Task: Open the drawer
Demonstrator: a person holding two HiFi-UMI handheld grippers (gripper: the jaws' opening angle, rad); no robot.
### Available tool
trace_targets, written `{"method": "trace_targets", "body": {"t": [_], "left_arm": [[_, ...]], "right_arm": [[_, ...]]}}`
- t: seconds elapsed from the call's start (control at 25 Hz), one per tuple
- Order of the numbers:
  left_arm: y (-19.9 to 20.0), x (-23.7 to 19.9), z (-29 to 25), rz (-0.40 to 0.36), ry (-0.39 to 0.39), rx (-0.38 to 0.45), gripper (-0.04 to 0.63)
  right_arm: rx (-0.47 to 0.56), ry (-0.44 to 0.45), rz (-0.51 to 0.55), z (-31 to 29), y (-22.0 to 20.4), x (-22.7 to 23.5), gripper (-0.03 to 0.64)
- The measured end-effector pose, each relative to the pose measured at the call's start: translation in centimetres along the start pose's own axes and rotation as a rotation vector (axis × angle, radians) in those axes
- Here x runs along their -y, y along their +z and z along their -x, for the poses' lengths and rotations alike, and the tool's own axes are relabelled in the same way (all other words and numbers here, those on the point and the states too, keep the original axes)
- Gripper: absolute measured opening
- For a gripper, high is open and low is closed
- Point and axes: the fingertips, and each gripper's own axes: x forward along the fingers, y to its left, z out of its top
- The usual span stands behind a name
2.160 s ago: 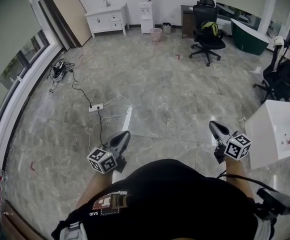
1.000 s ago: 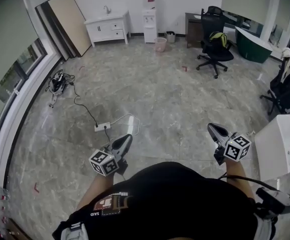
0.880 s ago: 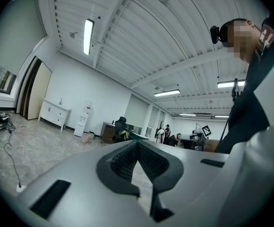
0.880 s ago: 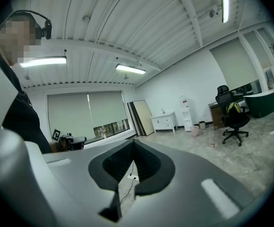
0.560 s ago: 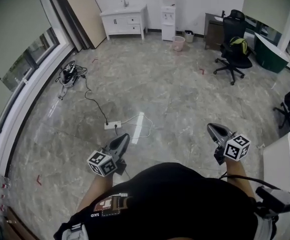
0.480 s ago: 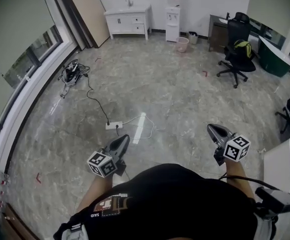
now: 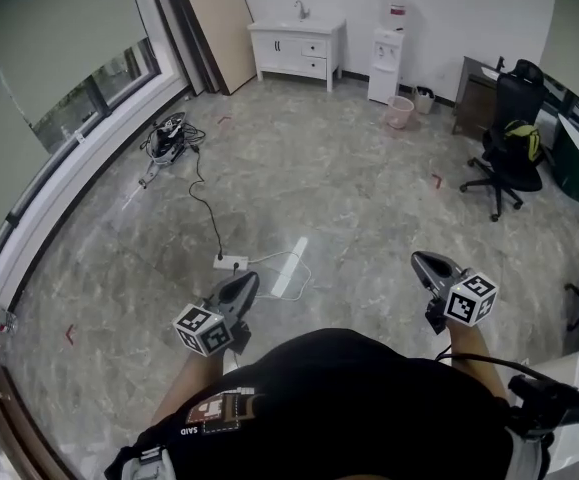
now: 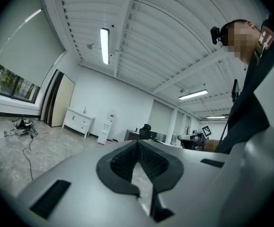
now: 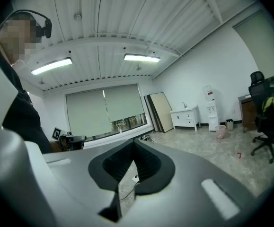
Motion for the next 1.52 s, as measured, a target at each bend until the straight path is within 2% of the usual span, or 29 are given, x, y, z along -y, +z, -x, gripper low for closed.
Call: {"method": "trace_targets", "body": {"t": [0.16, 0.32, 0.52, 0.64, 0.76, 0.92, 1.16, 1.36, 1.52], "left_arm": [[0.2, 0.0, -5.5, 0.016, 0.034, 0.032, 0.000], [-0.1, 0.4, -10.2, -0.005, 0.031, 0.020, 0.000], [0.3, -2.7, -13.2, 0.015, 0.066, -0.001, 0.000], [0.4, -5.1, -15.5, 0.036, 0.050, 0.005, 0.000], [0.7, -8.6, -17.7, 0.034, 0.022, -0.009, 0.000], [4.1, -14.7, -20.4, 0.044, -0.040, 0.010, 0.000], [9.7, -25.0, -23.3, -0.028, -0.081, -0.019, 0.000], [12.6, -32.0, -25.3, -0.023, -0.075, -0.017, 0.000], [13.4, -35.6, -26.0, 0.005, -0.059, 0.008, 0.000]], "right_arm": [[0.012, 0.048, 0.019, -1.4, 2.2, 5.6, -0.002], [0.009, 0.068, 0.006, -2.8, 2.9, 10.4, -0.002], [-0.002, 0.066, -0.023, -5.3, 3.1, 14.3, -0.002], [-0.011, 0.049, -0.034, -7.7, 3.0, 16.4, -0.002], [-0.016, 0.031, -0.028, -11.1, 3.5, 17.6, -0.002], [-0.008, -0.010, -0.005, -17.4, 6.1, 18.3, -0.002], [0.041, -0.052, 0.012, -27.1, 11.0, 18.4, -0.002], [0.032, -0.028, 0.016, -34.9, 11.9, 18.7, -0.002], [0.004, -0.015, 0.012, -39.0, 12.0, 20.0, -0.002]]}}
